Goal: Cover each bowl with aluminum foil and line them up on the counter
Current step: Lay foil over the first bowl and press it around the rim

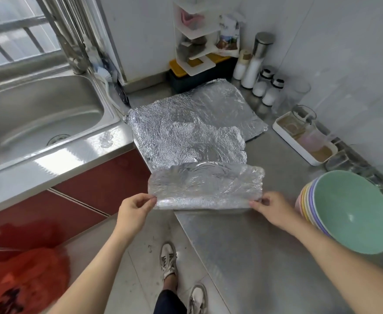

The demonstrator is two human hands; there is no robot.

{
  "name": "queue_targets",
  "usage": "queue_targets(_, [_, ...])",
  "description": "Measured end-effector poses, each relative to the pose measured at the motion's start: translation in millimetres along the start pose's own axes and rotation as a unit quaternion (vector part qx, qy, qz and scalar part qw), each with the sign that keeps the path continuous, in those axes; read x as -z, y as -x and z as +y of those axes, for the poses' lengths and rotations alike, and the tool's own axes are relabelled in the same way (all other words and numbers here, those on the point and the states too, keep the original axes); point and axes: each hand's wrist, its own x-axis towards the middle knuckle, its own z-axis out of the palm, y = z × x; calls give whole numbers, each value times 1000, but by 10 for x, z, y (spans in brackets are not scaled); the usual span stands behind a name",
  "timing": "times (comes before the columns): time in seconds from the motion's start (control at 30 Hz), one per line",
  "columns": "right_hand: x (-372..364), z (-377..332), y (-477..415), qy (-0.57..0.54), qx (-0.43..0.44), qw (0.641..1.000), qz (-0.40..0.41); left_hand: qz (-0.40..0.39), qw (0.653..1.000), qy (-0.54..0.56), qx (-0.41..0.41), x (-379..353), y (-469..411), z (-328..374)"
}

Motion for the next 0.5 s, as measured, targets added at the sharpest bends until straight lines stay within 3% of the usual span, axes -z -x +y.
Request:
queue_targets(0.23, [-108,63,-120,62,-107,992,40,13,985,-171,27,-268,52,60])
queue_targets(0.5, [-62,-35,-64,131,-118,981,82,48,976,-204,58,-385,176,81])
